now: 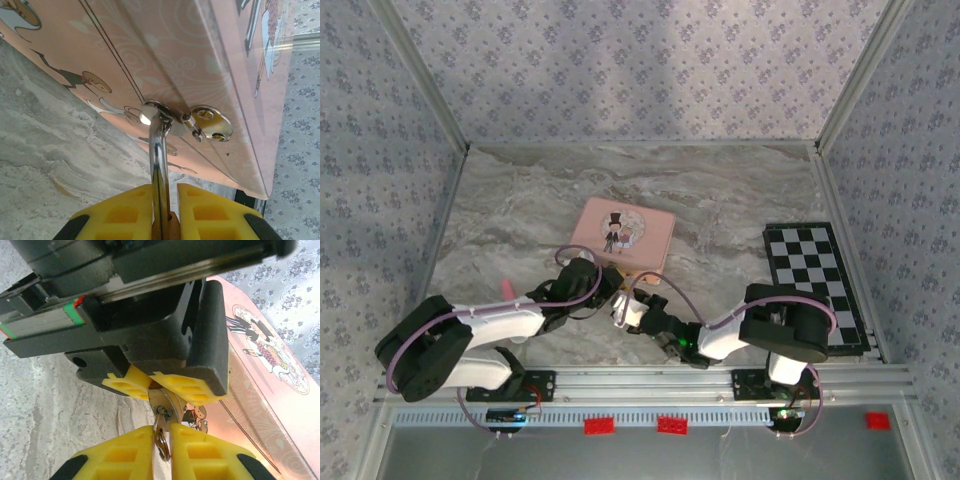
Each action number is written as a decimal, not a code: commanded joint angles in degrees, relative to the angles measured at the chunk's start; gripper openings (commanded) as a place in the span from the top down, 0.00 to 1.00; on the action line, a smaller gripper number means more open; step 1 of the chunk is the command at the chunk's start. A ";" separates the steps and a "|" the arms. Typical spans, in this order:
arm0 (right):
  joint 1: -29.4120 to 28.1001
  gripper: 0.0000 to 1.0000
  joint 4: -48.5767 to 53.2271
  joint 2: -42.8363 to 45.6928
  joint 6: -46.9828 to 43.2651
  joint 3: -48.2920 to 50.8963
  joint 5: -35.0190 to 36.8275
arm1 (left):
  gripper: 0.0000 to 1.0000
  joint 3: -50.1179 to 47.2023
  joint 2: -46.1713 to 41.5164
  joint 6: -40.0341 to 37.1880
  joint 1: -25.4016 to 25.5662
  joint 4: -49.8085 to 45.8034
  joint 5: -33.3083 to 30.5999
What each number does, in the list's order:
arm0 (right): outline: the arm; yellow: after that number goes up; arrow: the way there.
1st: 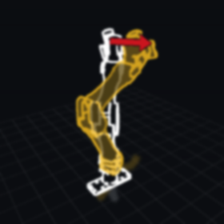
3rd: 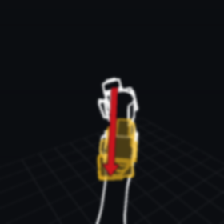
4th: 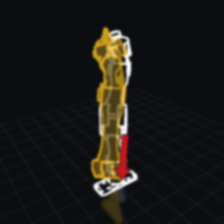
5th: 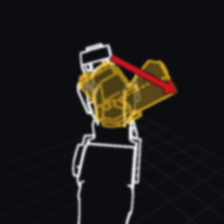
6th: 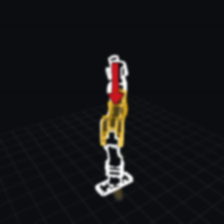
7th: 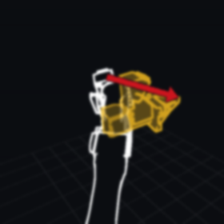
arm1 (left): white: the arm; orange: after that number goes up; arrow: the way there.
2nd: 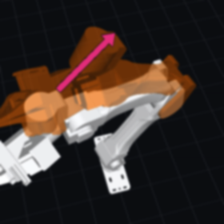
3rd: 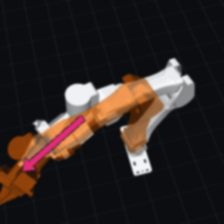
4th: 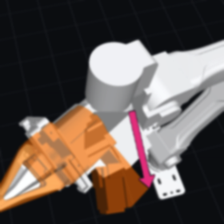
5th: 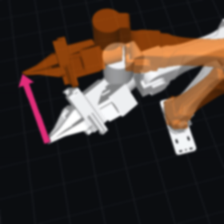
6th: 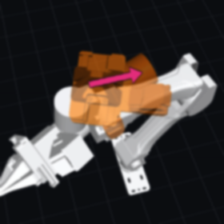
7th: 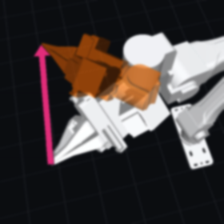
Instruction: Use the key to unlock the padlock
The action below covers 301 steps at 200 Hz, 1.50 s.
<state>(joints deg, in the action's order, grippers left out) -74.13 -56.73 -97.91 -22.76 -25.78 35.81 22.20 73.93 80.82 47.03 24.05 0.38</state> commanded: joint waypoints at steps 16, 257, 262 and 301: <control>0.14 0.86 -3.86 -0.88 3.22 -1.29 2.77 | 1.00 0.99 -0.48 -0.57 1.08 6.91 -0.12; 9.57 0.94 6.20 6.32 53.65 0.97 -12.53 | 1.00 3.62 4.73 -0.75 2.63 8.55 0.73; 9.69 0.95 6.35 6.41 54.58 1.12 -13.05 | 1.00 3.79 4.96 -0.75 2.62 8.61 0.88; 10.08 0.97 6.54 6.15 56.87 2.11 -14.10 | 1.00 4.41 6.73 -0.40 2.51 9.27 1.84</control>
<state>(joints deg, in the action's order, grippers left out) -65.58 -49.60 -92.49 29.56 -24.43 19.55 24.21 80.44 80.95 48.12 29.17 -2.07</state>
